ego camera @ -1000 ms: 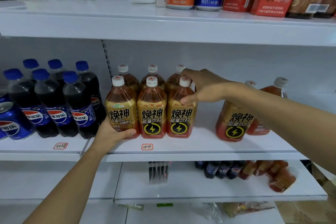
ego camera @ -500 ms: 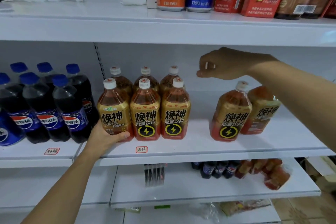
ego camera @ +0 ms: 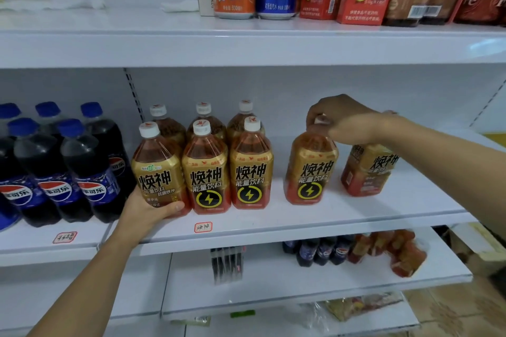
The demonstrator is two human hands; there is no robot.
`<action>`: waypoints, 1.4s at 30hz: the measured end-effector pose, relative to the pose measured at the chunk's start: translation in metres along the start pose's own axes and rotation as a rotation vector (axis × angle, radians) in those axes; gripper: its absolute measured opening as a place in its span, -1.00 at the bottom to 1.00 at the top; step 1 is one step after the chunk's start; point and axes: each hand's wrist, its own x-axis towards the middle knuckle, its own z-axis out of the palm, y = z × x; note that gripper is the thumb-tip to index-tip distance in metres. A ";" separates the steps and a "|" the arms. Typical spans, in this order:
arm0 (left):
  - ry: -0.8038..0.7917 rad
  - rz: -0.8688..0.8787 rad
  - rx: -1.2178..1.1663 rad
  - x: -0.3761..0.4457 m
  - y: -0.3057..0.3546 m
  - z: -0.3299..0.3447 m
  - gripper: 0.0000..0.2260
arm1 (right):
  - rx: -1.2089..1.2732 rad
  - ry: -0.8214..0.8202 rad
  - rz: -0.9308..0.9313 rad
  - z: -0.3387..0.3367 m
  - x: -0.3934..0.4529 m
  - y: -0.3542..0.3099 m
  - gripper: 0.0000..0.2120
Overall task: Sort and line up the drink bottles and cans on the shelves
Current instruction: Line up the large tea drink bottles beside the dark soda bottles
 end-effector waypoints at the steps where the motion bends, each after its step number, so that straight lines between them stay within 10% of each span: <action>1: -0.006 0.005 -0.002 0.000 0.000 0.000 -0.38 | 0.007 0.007 -0.014 0.002 0.004 -0.005 -0.85; 17: 0.003 -0.039 0.017 0.003 -0.005 -0.005 -0.02 | 0.137 -0.127 0.002 -0.016 0.011 -0.019 -0.59; 21: -0.007 -0.035 0.026 0.008 -0.014 -0.009 0.02 | -0.156 0.044 0.200 -0.055 -0.015 0.032 -0.58; 26: -0.006 -0.011 -0.009 0.007 -0.011 -0.003 -0.11 | -0.241 -0.345 0.554 -0.039 -0.041 0.085 -0.60; 33: -0.009 -0.006 0.017 0.003 -0.005 0.000 -0.29 | -0.190 0.034 0.455 -0.015 -0.013 0.066 -0.72; 42: -0.025 -0.048 0.015 0.001 0.000 -0.004 -0.05 | -0.205 0.094 0.266 -0.005 0.063 0.013 -0.65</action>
